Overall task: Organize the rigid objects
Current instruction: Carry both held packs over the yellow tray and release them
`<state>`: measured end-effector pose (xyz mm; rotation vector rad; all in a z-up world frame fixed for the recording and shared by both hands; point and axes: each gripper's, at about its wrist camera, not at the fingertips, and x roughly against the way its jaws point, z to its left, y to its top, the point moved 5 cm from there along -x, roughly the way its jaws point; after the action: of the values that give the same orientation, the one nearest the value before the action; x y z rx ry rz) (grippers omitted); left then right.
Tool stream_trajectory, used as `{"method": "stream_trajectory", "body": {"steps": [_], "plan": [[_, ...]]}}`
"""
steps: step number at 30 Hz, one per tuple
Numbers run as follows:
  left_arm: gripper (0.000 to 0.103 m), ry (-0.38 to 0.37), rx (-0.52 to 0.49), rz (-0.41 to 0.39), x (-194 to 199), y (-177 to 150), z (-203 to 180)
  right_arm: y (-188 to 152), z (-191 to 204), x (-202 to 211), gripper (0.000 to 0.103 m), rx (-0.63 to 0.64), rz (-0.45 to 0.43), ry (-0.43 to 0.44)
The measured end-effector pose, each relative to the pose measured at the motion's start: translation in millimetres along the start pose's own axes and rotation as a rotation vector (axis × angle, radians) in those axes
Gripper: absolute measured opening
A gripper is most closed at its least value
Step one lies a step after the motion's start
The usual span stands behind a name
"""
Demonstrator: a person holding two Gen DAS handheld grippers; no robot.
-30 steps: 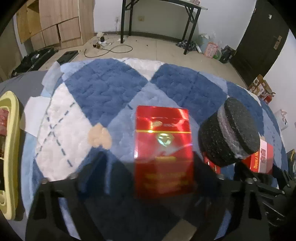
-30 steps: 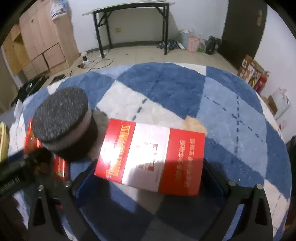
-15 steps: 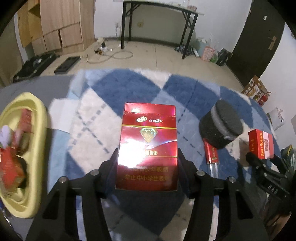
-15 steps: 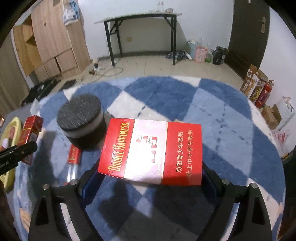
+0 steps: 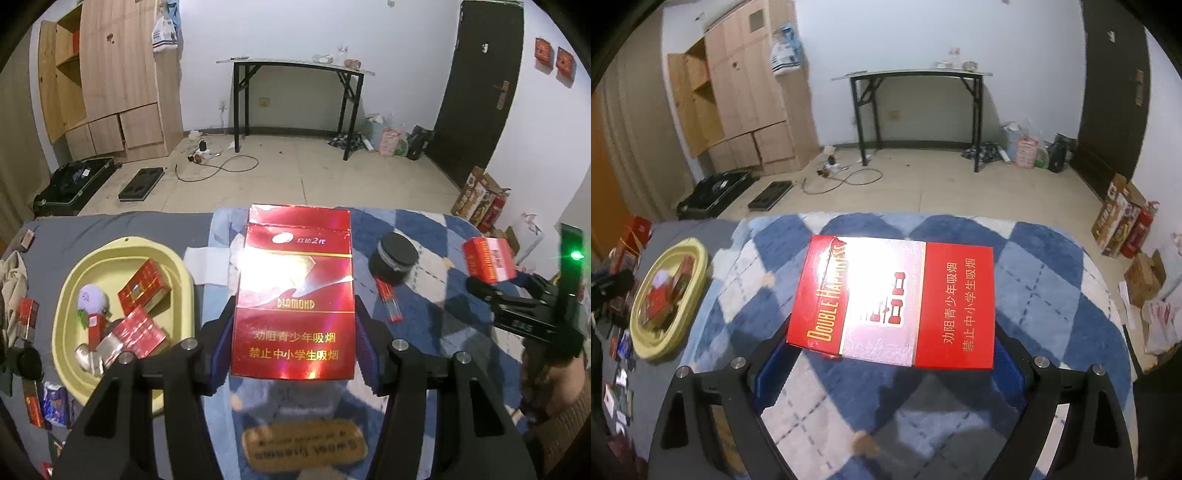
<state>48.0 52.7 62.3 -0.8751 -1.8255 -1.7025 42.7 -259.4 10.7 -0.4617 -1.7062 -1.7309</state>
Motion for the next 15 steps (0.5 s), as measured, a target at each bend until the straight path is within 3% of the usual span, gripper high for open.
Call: {"method": "stream_trajectory", "body": {"steps": [5,9,15], "plan": [[0.058,-0.01,0.03,-0.023,4.3,-6.1,8.6,-11.9,5.2,-3.5,0.092,0.002,0.042,0.012],[0.058,-0.054,0.098,0.013,-9.8,-7.7,17.3,-15.5,5.8,-9.0,0.092,-0.005,0.065,0.011],[0.058,-0.051,0.094,0.006,-9.1,-4.3,16.7,-15.1,11.0,-17.4,0.092,0.0,0.08,0.012]]}}
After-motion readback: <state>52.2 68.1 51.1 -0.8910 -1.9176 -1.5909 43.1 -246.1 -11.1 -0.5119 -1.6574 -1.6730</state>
